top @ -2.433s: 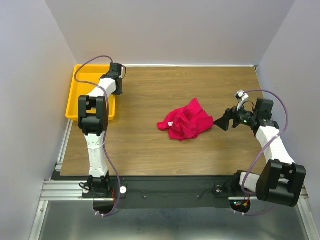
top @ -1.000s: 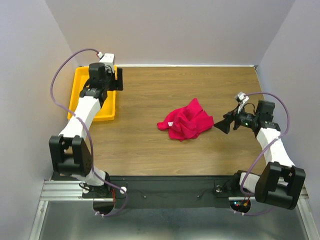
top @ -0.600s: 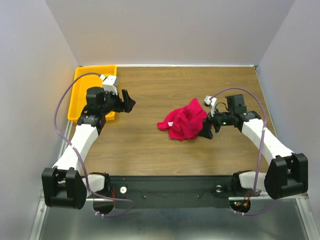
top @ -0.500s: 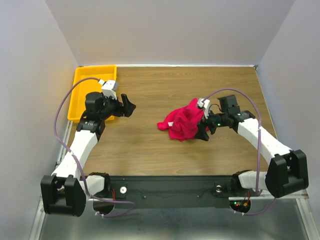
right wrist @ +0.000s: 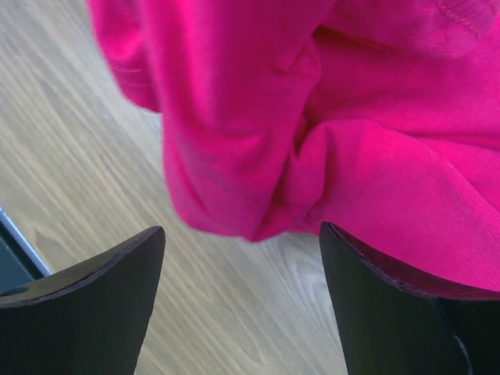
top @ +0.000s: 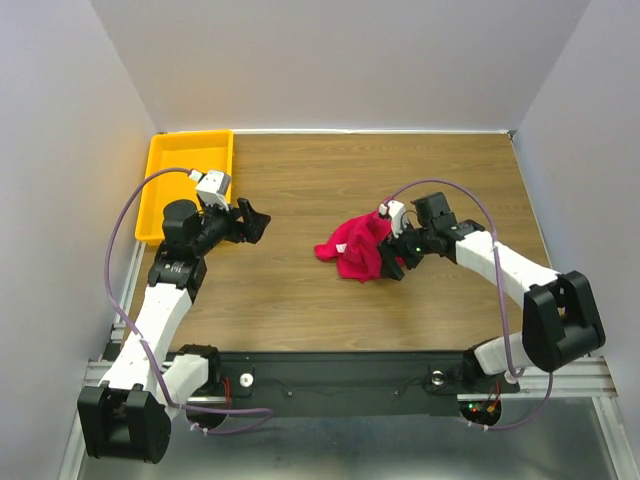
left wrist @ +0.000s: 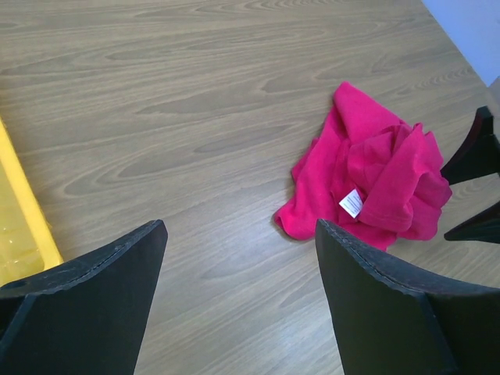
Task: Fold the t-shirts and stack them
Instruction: Flatten the tshirt out
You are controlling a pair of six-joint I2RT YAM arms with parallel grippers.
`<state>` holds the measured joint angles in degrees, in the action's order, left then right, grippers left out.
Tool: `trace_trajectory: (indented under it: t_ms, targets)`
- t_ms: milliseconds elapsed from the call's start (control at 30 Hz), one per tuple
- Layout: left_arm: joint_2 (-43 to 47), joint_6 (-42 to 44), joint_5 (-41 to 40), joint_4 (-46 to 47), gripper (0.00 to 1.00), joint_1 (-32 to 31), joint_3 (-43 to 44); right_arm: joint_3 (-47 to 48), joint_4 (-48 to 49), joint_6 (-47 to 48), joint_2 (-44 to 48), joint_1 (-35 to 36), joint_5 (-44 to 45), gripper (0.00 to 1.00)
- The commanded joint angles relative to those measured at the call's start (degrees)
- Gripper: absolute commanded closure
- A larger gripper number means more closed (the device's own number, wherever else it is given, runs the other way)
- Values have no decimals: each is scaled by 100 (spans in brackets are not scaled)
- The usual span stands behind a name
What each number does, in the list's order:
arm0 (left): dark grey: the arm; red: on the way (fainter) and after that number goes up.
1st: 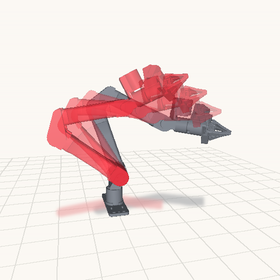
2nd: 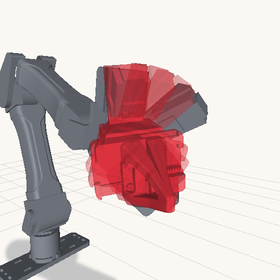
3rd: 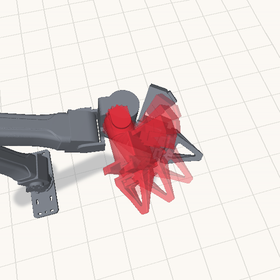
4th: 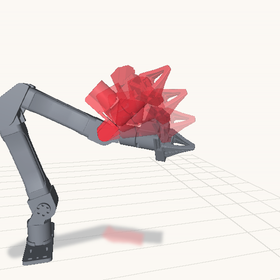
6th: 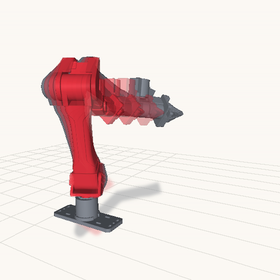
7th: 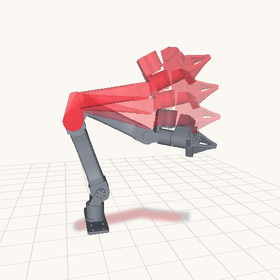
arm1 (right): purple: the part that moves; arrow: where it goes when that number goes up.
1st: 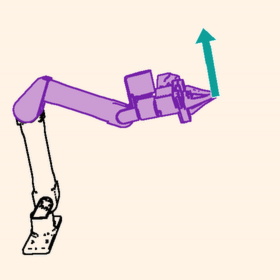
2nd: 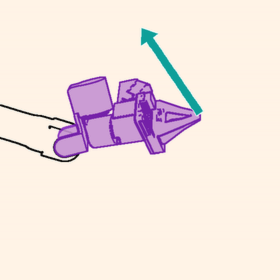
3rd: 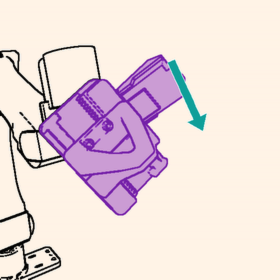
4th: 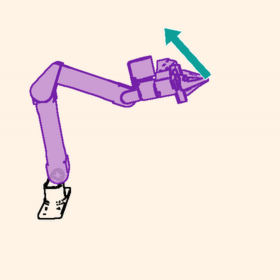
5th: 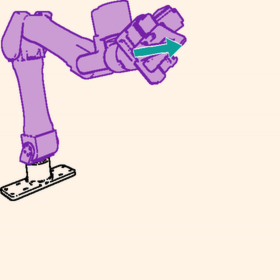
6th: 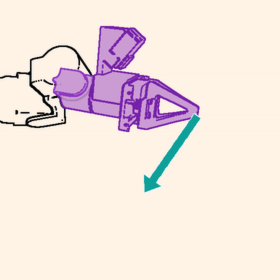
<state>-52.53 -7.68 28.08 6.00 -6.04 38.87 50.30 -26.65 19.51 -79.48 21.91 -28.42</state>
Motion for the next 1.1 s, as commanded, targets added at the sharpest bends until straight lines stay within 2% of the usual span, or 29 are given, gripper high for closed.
trace_trajectory:
  t_ms: [0,33,133,167,267,300,333,500,600,700,733,900,967,1000,1067]
  targets:
    - [112,-32,110,323,12,-11,-46,190,415,-281,-347,59,39,18]
    - [129,-49,110,332,12,-11,-46,225,424,-290,-392,59,-74,20]
    - [129,-67,145,358,12,-11,-64,331,407,-342,-524,68,-233,39]
    - [129,-75,154,358,12,-20,-64,392,389,-342,-490,68,-199,57]
    - [129,-93,189,367,12,-20,-73,445,170,-132,-200,59,134,82]
    - [138,-93,190,376,12,-20,-73,445,65,147,-86,41,240,96]
    - [138,-93,207,393,12,-20,-73,428,-136,289,220,-72,415,100]
    - [86,-102,304,428,12,-28,-73,305,-603,913,1232,-852,627,99]
    - [59,-119,374,472,12,-28,-73,51,-683,906,1716,-1406,978,99]
    - [50,-128,435,490,12,-28,-82,-169,-657,810,2050,-1742,1645,100]
    - [41,-137,497,499,12,-37,-90,-283,-613,757,2077,-1804,2091,99]
    - [-81,-172,848,499,12,-81,-38,-626,-323,651,2060,-1945,3131,97]
    - [-117,-207,954,499,12,-116,-3,-775,-209,633,1990,-1971,3466,94]
    - [-143,-225,972,499,12,-186,32,-829,-209,651,1972,-1998,3519,88]
    - [-187,-260,1024,499,12,-326,68,-934,-174,651,1928,-2024,3572,82]
